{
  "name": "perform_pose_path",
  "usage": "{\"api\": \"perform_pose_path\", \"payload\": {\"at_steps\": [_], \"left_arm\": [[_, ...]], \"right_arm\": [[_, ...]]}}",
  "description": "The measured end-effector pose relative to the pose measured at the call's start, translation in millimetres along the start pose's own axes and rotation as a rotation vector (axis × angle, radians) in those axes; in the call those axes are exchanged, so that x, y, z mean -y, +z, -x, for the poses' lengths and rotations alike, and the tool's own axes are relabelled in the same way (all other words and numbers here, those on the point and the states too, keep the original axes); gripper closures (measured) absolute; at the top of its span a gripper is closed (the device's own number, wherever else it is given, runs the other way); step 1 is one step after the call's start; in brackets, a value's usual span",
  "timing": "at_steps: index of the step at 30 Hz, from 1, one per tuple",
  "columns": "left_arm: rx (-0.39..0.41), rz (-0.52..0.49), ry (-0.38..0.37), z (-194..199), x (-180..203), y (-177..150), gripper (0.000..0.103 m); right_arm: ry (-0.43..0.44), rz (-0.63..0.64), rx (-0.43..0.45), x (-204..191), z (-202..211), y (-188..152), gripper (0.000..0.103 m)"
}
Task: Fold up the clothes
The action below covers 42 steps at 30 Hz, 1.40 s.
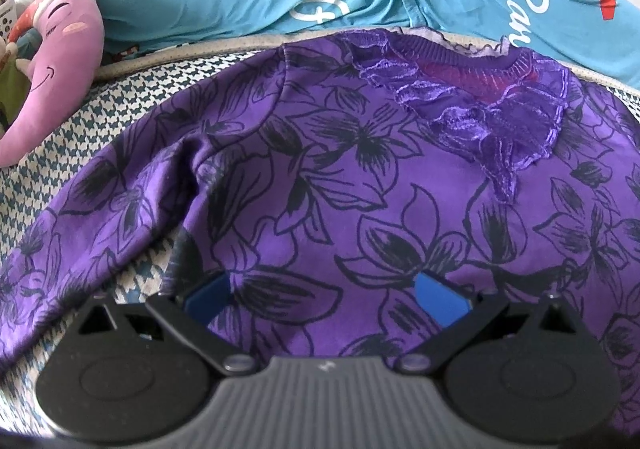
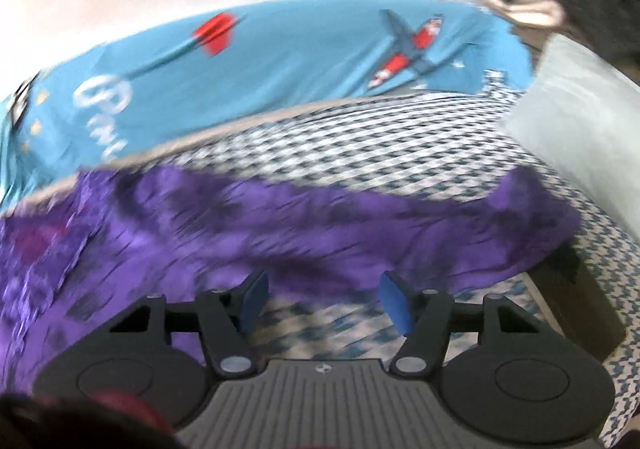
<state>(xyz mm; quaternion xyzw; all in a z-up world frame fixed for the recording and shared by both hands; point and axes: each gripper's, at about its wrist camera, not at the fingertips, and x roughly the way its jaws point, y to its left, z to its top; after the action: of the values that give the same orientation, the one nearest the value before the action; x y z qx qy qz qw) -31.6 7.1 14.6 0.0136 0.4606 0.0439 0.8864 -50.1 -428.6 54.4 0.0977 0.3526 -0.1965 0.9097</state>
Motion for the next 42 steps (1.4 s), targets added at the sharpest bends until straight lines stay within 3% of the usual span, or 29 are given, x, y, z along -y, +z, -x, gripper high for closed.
{"api": "perform_pose_path", "payload": {"at_steps": [8,16,23,33,35,38,40,42], "left_arm": [[-0.007,0.000,-0.004,-1.4,-1.5,0.4,0.000],[-0.015,-0.008,-0.012,-3.7,2.5,-0.2,0.000],[-0.023,-0.010,-0.027,-5.1,8.4,0.3,0.000],[-0.026,-0.018,-0.031,-6.1,15.8,0.8,0.000],[-0.026,-0.018,-0.032,-6.5,15.8,1.0,0.000],[-0.026,-0.020,-0.032,-6.8,16.0,1.1,0.000],[-0.026,-0.022,-0.032,-6.8,16.1,0.9,0.000],[-0.025,-0.022,-0.032,-6.9,15.7,1.0,0.000]], "right_arm": [[-0.162,-0.259,0.053,99.2,-12.8,20.2,0.041],[-0.230,-0.411,0.055,156.5,-22.0,17.4,0.041],[-0.225,-0.479,0.060,181.8,-32.3,11.6,0.041],[-0.198,-0.447,0.070,184.8,-49.6,10.4,0.041],[-0.195,-0.436,0.075,183.0,-52.7,10.9,0.047],[-0.193,-0.418,0.102,179.4,-53.2,12.6,0.070],[-0.179,-0.421,0.121,178.4,-51.1,14.2,0.091],[-0.143,-0.418,0.156,174.5,-46.3,18.2,0.092]]}}
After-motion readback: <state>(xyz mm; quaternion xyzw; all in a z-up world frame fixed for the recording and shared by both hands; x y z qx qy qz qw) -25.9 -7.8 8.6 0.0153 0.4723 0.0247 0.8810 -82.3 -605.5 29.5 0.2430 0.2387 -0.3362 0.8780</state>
